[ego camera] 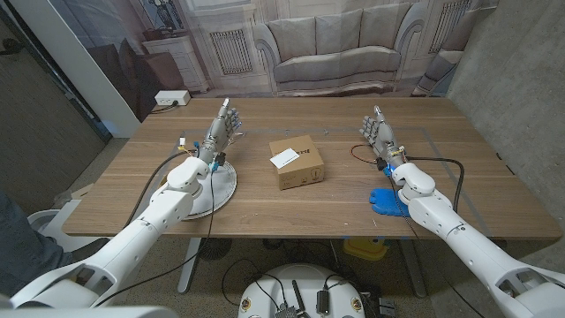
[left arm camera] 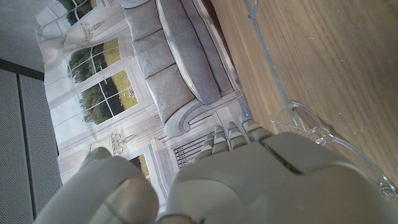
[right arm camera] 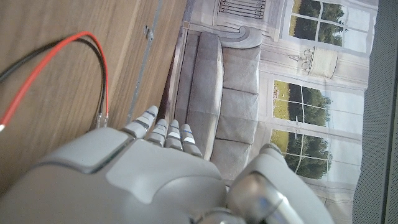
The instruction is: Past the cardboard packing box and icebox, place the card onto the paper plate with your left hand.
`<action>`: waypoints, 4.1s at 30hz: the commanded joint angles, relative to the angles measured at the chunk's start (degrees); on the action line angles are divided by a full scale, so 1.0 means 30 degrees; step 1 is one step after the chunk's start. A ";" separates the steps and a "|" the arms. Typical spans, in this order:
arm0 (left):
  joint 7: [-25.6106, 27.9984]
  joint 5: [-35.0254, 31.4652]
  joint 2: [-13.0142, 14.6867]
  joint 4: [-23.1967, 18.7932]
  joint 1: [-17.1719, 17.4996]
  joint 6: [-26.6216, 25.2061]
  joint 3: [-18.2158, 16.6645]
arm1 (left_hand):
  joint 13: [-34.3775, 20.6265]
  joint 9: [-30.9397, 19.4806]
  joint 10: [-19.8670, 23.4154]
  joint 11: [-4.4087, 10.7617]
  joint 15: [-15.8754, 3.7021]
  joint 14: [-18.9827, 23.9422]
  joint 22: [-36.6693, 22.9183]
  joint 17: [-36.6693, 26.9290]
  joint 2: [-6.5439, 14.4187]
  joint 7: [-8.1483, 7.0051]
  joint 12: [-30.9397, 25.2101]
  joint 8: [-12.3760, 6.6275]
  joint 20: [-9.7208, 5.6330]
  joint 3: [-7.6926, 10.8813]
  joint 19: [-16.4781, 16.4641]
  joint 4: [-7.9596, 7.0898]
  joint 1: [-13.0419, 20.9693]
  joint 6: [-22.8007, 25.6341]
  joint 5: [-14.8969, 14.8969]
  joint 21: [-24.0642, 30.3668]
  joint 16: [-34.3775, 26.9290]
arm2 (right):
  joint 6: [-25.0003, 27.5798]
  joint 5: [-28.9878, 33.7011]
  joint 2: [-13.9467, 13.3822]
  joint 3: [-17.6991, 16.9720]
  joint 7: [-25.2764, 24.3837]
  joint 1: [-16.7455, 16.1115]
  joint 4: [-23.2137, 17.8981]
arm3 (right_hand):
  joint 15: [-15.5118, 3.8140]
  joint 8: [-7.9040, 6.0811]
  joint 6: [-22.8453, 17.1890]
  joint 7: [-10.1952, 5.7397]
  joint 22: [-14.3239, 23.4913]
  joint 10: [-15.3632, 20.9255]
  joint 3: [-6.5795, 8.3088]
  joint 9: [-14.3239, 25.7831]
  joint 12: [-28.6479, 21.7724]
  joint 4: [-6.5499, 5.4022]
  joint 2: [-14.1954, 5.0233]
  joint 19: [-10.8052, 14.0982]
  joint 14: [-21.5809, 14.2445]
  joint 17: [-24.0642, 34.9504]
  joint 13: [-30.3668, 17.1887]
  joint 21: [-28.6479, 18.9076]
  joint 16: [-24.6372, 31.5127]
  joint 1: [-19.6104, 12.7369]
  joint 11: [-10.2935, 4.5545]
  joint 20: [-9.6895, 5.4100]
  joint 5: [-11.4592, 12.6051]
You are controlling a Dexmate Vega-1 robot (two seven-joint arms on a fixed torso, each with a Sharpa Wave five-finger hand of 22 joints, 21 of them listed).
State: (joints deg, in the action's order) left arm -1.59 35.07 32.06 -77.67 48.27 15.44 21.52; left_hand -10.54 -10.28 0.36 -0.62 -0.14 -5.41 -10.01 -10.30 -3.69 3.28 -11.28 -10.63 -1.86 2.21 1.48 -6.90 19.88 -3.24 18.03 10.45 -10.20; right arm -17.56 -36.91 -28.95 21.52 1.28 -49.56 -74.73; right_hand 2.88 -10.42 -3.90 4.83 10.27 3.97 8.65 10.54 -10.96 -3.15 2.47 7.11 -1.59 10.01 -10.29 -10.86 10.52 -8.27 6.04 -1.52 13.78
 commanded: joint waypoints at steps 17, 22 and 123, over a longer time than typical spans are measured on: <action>0.1219 -0.1705 -0.0201 -0.0314 0.0136 0.0978 0.0432 | -0.0035 -0.0090 0.1065 0.0293 -0.0139 0.0953 -0.0025 0.0015 0.0712 -0.0153 -0.0345 -0.0437 -0.1011 0.0463 -0.0152 0.0495 0.1291 0.0944 0.0237 0.0273 -0.0337 | -0.0455 -0.0179 0.0317 -0.0222 0.0322 0.0676 0.0927 | 0.0011 -0.0278 -0.0330 0.0017 0.0043 0.0417 0.0070 0.0027 -0.0293 0.0098 -0.0161 0.0423 -0.0311 0.0095 -0.0060 -0.0243 0.0104 -0.0276 -0.0010 -0.0043 0.0078; 0.1640 -0.2055 -0.0366 -0.0075 0.0263 0.1480 0.0386 | -0.0044 -0.0101 0.1777 0.0427 -0.0177 0.1548 -0.0028 0.0015 0.0940 -0.0274 -0.0525 -0.0613 -0.1011 0.0589 -0.0182 0.0744 0.1844 0.1671 0.0192 0.0280 -0.0421 | -0.0317 -0.0256 0.0430 -0.0209 0.0389 0.0969 0.1285 | 0.0038 -0.0304 -0.0412 -0.0025 0.0043 0.0533 0.0069 0.0028 -0.0338 0.0113 -0.0189 0.0458 -0.0381 0.0095 -0.0062 -0.0250 0.0119 -0.0301 -0.0012 -0.0032 0.0072; 0.9974 -1.2095 0.1082 -0.3733 0.5019 0.2981 -0.0865 | -0.0098 -0.0155 0.7045 0.2008 -0.1686 0.6586 0.0000 0.0047 0.1029 -0.1446 -0.1076 -0.1370 -0.1023 0.1267 -0.1932 0.3406 0.6762 0.7207 0.0363 0.0470 -0.0657 | 0.1983 0.0486 -0.0772 -0.0536 -0.2839 -0.0673 -0.3078 | 0.0103 -0.0347 -0.0931 -0.0093 0.0069 0.1211 -0.0025 0.0050 -0.0487 0.0286 -0.0556 0.0944 -0.0949 0.0112 -0.0095 -0.0303 0.0107 -0.0545 0.0134 0.0085 -0.0123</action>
State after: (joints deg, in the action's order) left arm 24.53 2.87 34.99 -87.20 61.95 26.29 19.61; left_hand -10.51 -10.53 20.85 4.87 -2.31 13.77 -9.86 -10.14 -0.33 -0.92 -14.19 -14.40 -2.05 5.84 -3.87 2.77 39.27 17.78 18.63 11.69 -11.97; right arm -11.83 -35.52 -31.06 19.98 -6.76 -50.96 -83.05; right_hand 3.26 -11.27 -6.26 4.71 10.25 6.84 8.57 10.52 -12.07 -2.73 1.04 9.36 -3.84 10.26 -10.27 -11.31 10.52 -9.70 6.44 -1.32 13.74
